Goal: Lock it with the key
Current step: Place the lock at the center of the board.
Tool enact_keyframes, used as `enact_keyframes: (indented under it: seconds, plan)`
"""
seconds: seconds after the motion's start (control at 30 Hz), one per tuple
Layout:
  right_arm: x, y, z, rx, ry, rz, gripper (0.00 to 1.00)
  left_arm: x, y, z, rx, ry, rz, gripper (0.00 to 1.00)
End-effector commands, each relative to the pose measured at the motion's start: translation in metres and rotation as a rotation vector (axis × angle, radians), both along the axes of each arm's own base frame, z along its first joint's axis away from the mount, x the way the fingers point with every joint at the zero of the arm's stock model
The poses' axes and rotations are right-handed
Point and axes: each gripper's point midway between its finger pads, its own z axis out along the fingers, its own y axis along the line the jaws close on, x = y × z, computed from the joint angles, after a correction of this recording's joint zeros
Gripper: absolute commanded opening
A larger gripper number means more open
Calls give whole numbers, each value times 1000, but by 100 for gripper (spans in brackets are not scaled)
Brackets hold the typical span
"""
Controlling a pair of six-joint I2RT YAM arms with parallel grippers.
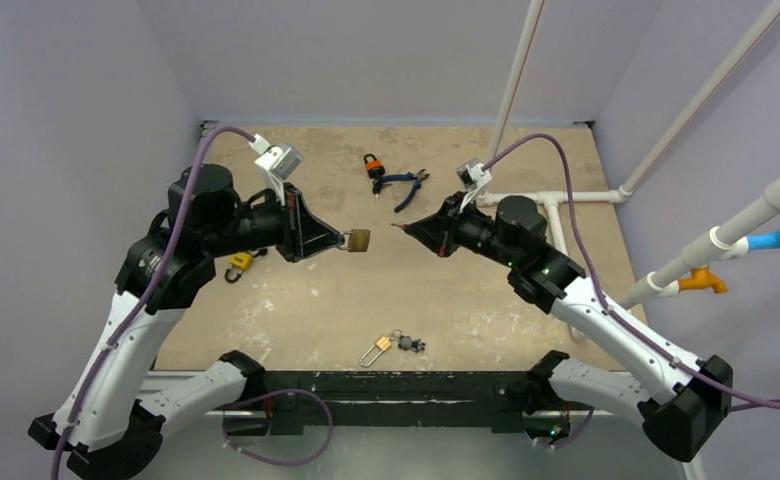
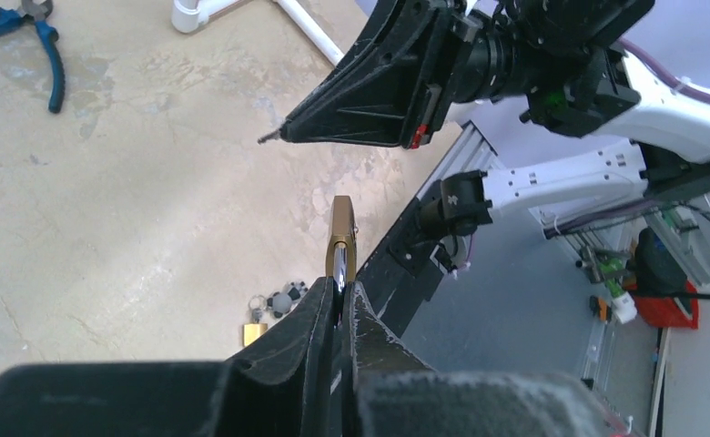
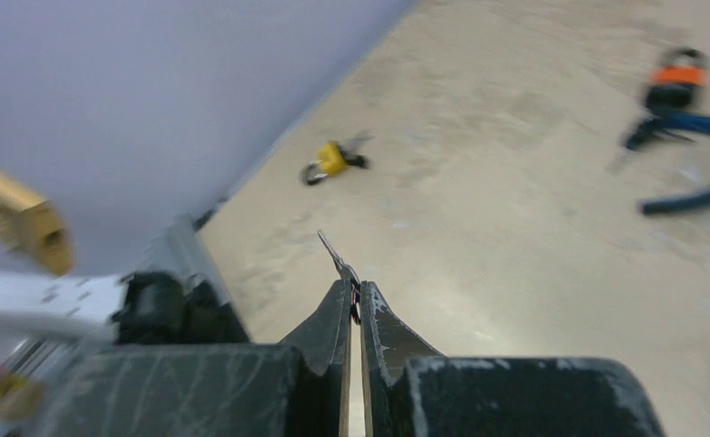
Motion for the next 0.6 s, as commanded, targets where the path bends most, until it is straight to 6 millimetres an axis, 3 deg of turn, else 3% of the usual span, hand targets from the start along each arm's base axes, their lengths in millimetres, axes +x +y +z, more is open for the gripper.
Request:
enact_keyframes:
  seconds: [0.0, 0.2, 0.37, 0.4, 0.57]
  plan:
    - [64, -52, -46, -189, 99, -460, 0, 47, -15, -28, 0, 74, 116, 0]
    - [89, -97, -113, -346, 232, -780, 0, 108, -56, -90, 64, 193, 249, 0]
    - [100, -119, -172, -465, 327, -896, 0, 142, -115, -150, 138, 295, 240, 0]
    - [102, -124, -199, -497, 380, -905, 0, 153, -141, -178, 168, 346, 230, 0]
    - [105, -133, -224, -500, 444, -918, 0, 170, -179, -233, 225, 442, 224, 0]
